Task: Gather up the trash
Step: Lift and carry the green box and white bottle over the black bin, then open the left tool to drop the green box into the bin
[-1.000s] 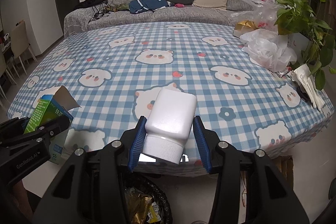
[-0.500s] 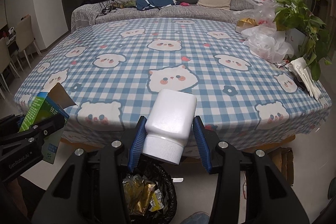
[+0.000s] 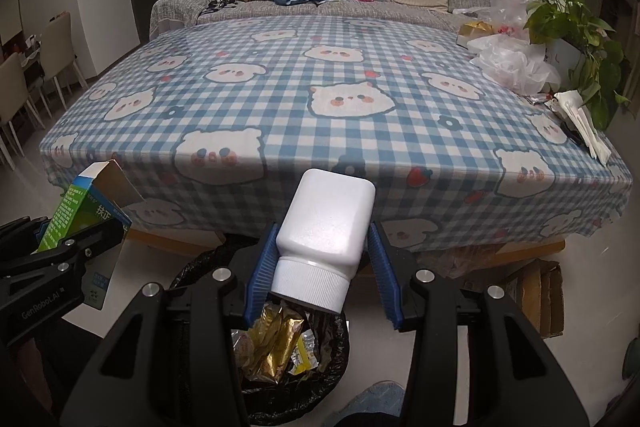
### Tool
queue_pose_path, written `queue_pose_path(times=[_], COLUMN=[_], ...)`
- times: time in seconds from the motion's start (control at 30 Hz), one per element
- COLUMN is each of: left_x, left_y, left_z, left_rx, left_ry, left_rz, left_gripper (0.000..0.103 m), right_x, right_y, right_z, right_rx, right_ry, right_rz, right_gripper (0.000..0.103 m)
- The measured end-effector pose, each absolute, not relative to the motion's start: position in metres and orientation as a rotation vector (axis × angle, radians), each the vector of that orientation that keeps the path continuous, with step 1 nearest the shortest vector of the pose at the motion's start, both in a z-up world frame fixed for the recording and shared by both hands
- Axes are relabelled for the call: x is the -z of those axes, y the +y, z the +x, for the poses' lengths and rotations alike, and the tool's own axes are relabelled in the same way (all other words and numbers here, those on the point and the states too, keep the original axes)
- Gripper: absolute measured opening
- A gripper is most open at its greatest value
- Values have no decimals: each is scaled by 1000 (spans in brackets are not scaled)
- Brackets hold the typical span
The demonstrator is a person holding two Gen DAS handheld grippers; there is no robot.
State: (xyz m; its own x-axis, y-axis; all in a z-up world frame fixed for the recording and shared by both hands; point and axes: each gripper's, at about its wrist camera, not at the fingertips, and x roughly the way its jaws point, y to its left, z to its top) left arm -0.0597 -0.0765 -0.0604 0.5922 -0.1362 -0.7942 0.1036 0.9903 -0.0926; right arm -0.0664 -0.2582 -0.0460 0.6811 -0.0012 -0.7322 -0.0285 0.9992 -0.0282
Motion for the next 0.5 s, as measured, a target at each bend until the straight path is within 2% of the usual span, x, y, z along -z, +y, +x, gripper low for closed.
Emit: queue_pose_path(times=[0.5], left_x=[149], left_y=[-82], left_z=[-62], left_rx=[107], left_ry=[1019], left_rz=[-22], left_gripper=[45], right_x=[121], right_y=[-253], right_z=[-81], right_rx=[-10], right_ry=[947], right_rz=[-33], right_gripper=[44])
